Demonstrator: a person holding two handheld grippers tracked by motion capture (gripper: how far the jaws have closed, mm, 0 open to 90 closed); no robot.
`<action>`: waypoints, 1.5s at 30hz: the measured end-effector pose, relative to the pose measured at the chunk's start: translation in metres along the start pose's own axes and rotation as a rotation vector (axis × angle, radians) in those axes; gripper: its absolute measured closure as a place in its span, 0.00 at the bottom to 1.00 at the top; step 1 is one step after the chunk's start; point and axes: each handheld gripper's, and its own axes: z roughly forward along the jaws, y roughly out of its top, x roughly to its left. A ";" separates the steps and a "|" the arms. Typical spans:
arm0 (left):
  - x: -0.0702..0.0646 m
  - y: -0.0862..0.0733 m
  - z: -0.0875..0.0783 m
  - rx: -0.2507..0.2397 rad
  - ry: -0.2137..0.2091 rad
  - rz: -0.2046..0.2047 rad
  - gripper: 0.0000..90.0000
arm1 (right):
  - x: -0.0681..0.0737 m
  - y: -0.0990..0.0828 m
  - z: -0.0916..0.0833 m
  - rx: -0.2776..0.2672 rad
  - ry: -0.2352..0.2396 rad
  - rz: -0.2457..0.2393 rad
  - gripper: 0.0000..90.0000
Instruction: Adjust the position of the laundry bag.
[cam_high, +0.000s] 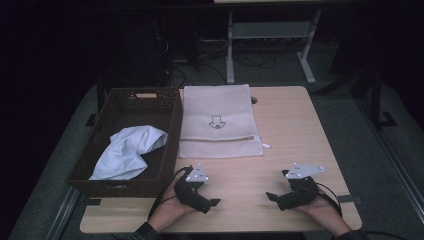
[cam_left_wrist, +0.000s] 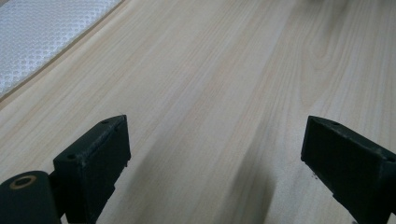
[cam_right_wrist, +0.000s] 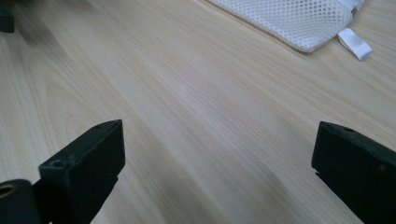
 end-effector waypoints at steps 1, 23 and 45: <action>0.000 0.000 0.000 -0.003 0.001 -0.005 0.09 | 0.000 0.000 0.000 0.000 0.001 0.001 0.02; 0.007 0.011 -0.006 -0.014 0.035 -0.062 0.09 | 0.002 0.005 0.003 0.001 0.014 -0.012 0.02; 0.025 0.034 0.003 -0.027 0.053 -0.101 0.09 | 0.002 0.007 0.004 -0.004 0.025 -0.010 0.02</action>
